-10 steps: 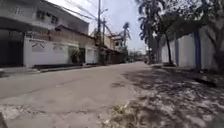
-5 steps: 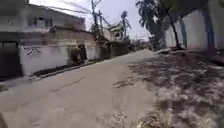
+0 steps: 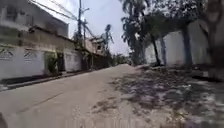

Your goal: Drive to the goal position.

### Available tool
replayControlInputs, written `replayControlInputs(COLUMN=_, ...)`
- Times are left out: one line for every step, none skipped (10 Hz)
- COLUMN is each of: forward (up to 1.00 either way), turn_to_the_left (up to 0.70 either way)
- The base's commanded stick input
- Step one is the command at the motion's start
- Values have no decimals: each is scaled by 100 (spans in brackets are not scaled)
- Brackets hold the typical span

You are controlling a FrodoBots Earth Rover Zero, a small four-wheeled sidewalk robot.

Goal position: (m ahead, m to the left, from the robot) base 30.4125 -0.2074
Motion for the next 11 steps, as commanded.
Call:
replayControlInputs(forward=100, turn_to_the_left=0)
replayControlInputs(forward=100, turn_to_the_left=0)
replayControlInputs(forward=100, turn_to_the_left=0)
replayControlInputs(forward=100, turn_to_the_left=-3)
replayControlInputs(forward=100, turn_to_the_left=-10)
replayControlInputs(forward=100, turn_to_the_left=-18)
replayControlInputs(forward=100, turn_to_the_left=-31)
replayControlInputs(forward=100, turn_to_the_left=-32)
replayControlInputs(forward=100, turn_to_the_left=-33)
replayControlInputs(forward=100, turn_to_the_left=-24)
replayControlInputs(forward=100, turn_to_the_left=-12)
